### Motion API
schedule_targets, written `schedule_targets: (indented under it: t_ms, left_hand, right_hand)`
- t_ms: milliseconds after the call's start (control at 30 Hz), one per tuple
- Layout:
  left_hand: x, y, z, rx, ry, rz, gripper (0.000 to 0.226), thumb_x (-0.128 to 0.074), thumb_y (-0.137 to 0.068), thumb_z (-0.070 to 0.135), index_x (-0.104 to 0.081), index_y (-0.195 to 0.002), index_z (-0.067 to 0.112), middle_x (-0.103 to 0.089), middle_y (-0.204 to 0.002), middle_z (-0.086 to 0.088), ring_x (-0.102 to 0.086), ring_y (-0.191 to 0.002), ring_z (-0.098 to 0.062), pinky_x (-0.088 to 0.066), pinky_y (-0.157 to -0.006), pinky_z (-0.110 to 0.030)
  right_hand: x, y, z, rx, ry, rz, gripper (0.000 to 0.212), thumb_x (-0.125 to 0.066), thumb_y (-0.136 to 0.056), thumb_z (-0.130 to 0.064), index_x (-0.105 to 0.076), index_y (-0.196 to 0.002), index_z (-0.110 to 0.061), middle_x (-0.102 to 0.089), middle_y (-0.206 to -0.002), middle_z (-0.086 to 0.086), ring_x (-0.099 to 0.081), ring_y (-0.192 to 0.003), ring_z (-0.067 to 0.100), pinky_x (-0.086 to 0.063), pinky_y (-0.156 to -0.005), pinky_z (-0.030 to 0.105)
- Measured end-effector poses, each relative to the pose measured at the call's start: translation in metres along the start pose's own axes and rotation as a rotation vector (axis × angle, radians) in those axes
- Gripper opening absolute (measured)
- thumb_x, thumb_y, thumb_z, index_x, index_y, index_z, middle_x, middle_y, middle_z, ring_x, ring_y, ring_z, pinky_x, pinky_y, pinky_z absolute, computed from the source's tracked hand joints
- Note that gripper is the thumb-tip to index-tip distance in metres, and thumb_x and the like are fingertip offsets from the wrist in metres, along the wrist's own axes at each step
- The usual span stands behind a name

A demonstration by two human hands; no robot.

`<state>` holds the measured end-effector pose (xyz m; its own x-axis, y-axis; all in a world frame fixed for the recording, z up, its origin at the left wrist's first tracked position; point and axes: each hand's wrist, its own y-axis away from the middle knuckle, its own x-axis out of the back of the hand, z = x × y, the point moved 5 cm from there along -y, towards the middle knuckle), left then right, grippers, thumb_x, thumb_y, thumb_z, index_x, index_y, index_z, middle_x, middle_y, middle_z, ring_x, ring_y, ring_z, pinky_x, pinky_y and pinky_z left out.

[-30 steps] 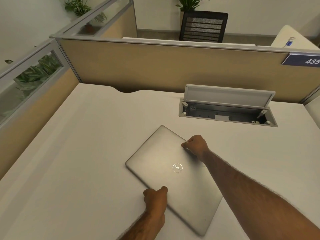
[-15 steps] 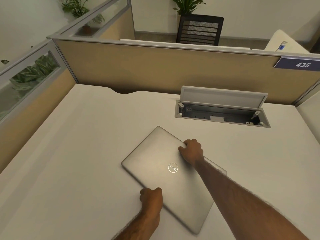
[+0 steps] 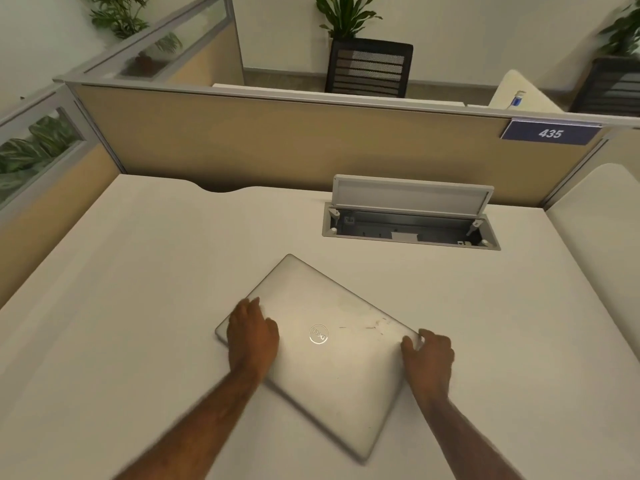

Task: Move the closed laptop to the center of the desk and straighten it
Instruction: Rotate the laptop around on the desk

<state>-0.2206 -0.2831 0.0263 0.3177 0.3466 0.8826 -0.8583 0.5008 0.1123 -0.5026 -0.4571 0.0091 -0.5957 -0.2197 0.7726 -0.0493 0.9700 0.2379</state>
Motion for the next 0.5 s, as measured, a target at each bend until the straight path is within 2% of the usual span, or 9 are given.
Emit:
schedule_targets:
  t_ms: [67,167,267,333,500]
  left_hand:
    - [-0.001,-0.022,0.0,-0.01,-0.071,-0.044,0.048,-0.051,-0.09,0.017,-0.049,-0.135,0.003,-0.05,-0.139,-0.017,-0.048,-0.127,-0.036,-0.039,-0.107,-0.043]
    - [-0.005,-0.041,-0.002,0.013,-0.115,-0.122,0.044,-0.05,-0.092,0.024,-0.048,-0.131,0.004,-0.052,-0.134,-0.018,-0.05,-0.121,-0.038,-0.041,-0.1,-0.044]
    - [-0.011,-0.053,-0.005,0.054,-0.109,-0.155,0.048,-0.05,-0.093,0.028,-0.046,-0.135,0.005,-0.05,-0.135,-0.02,-0.049,-0.123,-0.04,-0.042,-0.1,-0.046]
    - [-0.012,-0.058,-0.006,0.067,-0.082,-0.152,0.049,-0.05,-0.093,0.029,-0.046,-0.137,0.006,-0.049,-0.137,-0.019,-0.046,-0.125,-0.041,-0.041,-0.101,-0.047]
    - [-0.014,-0.066,-0.004,0.058,-0.075,-0.166,0.054,-0.052,-0.091,0.031,-0.046,-0.14,0.01,-0.05,-0.137,-0.016,-0.045,-0.126,-0.04,-0.042,-0.101,-0.048]
  right_hand:
    - [0.002,0.009,0.011,-0.062,-0.012,-0.041,0.045,-0.065,-0.092,-0.028,-0.064,-0.128,-0.001,-0.057,-0.125,0.024,-0.053,-0.121,0.043,-0.047,-0.097,0.044]
    - [-0.003,0.028,0.019,-0.146,-0.059,-0.108,0.048,-0.063,-0.093,-0.033,-0.062,-0.127,0.001,-0.056,-0.124,0.024,-0.054,-0.12,0.043,-0.047,-0.098,0.044]
    - [-0.011,0.045,0.017,-0.204,-0.118,-0.182,0.045,-0.063,-0.09,-0.033,-0.061,-0.122,0.0,-0.056,-0.121,0.021,-0.058,-0.114,0.042,-0.05,-0.099,0.045]
    - [-0.015,0.054,0.014,-0.227,-0.174,-0.237,0.049,-0.065,-0.088,-0.032,-0.056,-0.125,-0.002,-0.055,-0.123,0.019,-0.06,-0.113,0.04,-0.053,-0.096,0.049]
    - [-0.021,0.069,0.012,-0.282,-0.18,-0.278,0.06,-0.067,-0.086,-0.031,-0.043,-0.134,-0.004,-0.046,-0.131,0.017,-0.054,-0.119,0.04,-0.051,-0.099,0.048]
